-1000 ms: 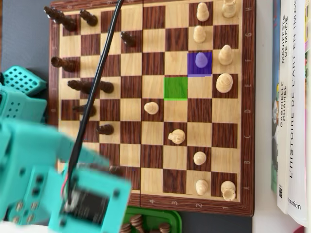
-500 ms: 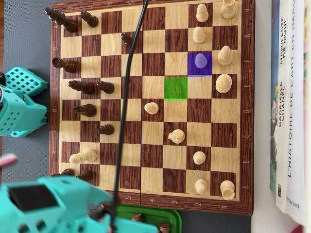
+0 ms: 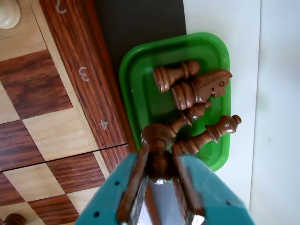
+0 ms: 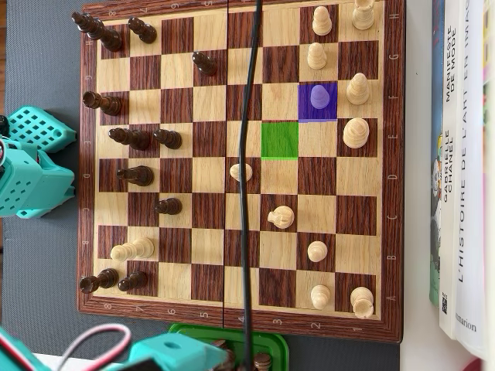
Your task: Play chess
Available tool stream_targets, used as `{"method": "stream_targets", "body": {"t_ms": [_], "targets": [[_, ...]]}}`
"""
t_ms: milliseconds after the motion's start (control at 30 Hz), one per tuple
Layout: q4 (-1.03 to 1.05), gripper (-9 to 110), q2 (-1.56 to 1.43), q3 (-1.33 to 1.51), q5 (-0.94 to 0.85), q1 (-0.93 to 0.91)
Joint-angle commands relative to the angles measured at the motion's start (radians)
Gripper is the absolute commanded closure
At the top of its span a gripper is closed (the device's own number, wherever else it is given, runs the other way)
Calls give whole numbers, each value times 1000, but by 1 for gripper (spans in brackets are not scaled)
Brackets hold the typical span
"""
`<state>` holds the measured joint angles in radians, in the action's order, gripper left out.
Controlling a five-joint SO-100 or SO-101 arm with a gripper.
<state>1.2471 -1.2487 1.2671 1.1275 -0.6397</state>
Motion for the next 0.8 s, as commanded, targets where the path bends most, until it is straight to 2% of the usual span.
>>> {"method": "stream_targets", "body": {"t_ms": [0,133,267,767], "targets": [[0,94,-8,-58,-6,-14],[2,94,-8,-54,-6,-5],[3,86,-8,-51,-20,0],[44,86,-67,-48,-31,55]]}}
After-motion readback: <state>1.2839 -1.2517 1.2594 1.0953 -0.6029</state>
